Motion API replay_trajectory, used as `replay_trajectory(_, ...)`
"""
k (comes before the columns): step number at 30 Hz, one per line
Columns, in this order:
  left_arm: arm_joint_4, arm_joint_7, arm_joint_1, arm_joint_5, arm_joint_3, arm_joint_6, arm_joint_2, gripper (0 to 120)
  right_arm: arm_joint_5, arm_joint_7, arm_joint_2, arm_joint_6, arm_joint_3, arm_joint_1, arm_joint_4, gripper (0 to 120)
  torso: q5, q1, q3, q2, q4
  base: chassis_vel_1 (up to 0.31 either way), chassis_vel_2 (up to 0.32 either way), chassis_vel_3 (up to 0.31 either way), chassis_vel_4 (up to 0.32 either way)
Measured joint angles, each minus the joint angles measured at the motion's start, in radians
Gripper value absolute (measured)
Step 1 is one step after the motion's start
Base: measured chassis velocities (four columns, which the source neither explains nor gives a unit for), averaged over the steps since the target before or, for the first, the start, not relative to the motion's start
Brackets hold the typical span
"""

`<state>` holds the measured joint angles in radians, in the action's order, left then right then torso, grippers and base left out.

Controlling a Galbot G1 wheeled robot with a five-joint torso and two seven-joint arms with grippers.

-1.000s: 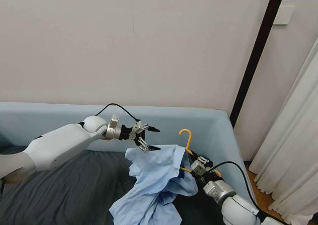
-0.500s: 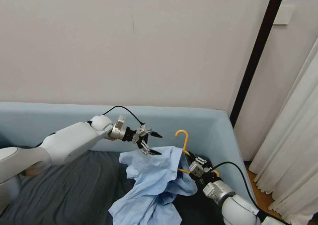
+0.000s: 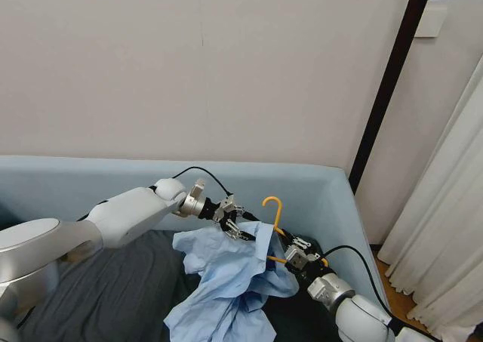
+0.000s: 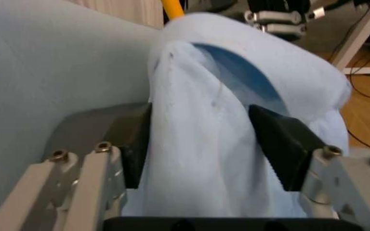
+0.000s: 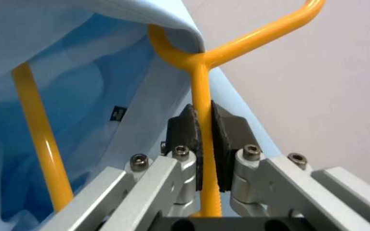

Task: Pick up the clothes from the sofa and hang them on the clothes hanger.

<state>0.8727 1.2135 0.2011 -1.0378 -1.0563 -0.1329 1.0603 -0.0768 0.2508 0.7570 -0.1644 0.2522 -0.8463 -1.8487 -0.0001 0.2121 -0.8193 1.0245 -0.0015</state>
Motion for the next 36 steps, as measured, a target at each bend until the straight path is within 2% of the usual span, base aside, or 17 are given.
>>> replay_trajectory(1,0.0,0.0,0.0,0.0,0.0,0.0,0.0,55,0.0,0.0,0.0,0.0,0.0,0.0,0.0,4,0.0,0.0,0.0,0.0,0.0,0.0,0.0,0.0,0.0)
replay_trajectory(5,-0.003,0.008,-0.003,0.006,0.0,0.004,-0.01,38,-0.023,0.0,0.0,0.028,-0.007,0.0,0.006,4,-0.0001,0.0,0.0,0.0,0.0,0.0,0.0,0.0,0.0)
replay_trajectory(6,-0.003,0.008,-0.003,0.006,0.0,0.004,-0.01,38,-0.023,0.0,0.0,0.028,-0.007,0.0,0.006,4,-0.0001,0.0,0.0,0.0,0.0,0.0,0.0,0.0,0.0)
replay_trajectory(8,-0.004,0.008,-0.005,0.006,0.003,0.004,-0.014,26,-0.034,0.004,0.001,0.04,-0.008,0.002,0.013,4,0.0,0.0,0.0,0.0,0.0,0.0,0.0,0.0,0.0)
replay_trajectory(10,-0.004,0.008,-0.006,0.005,0.005,0.004,-0.016,23,-0.04,0.007,0.003,0.047,-0.008,0.005,0.017,4,0.0001,0.0,0.0,0.0,0.0,0.0,0.0,0.0,0.0)
replay_trajectory(13,0.004,0.003,-0.011,-0.001,0.009,0.01,-0.023,8,-0.052,0.014,0.01,0.056,-0.008,0.007,0.023,4,0.0,0.0,0.0,0.0,0.0,0.0,0.0,0.0,0.0)
replay_trajectory(27,0.039,-0.009,-0.036,0.0,0.034,0.011,-0.059,6,-0.054,0.025,0.018,0.082,-0.005,-0.009,0.019,4,-0.0001,0.0,0.0,0.0,-0.0001,0.0,0.0,0.0,0.0)
replay_trajectory(28,0.044,-0.01,-0.038,0.001,0.038,0.011,-0.067,6,-0.044,0.024,0.018,0.087,-0.005,-0.011,0.013,7,0.0,0.0,0.0,0.0,-0.0001,0.0,0.0,0.0,0.0)
replay_trajectory(30,0.052,-0.018,-0.051,0.002,0.059,0.01,-0.084,6,-0.025,0.023,0.012,0.096,-0.006,-0.018,-0.004,18,0.0,0.0,0.0,0.0,0.0,0.0,0.0,0.0,0.0)
replay_trajectory(31,0.052,-0.018,-0.051,0.002,0.059,0.01,-0.084,6,-0.025,0.023,0.012,0.096,-0.006,-0.018,-0.004,18,0.0,0.0,0.0,0.0,0.0,0.0,0.0,0.0,0.0)
replay_trajectory(33,0.053,-0.022,-0.068,0.004,0.083,0.009,-0.1,5,-0.005,0.021,0.002,0.101,-0.01,-0.031,-0.026,26,-0.0001,0.0,0.0,0.0,0.0,0.0,0.0,0.0,0.0)
replay_trajectory(36,0.051,-0.027,-0.096,0.013,0.123,0.004,-0.121,1,0.017,0.011,-0.018,0.112,-0.026,-0.064,-0.063,39,-0.0003,0.0,0.0,0.0,0.0002,0.0,0.0,0.0,0.0)
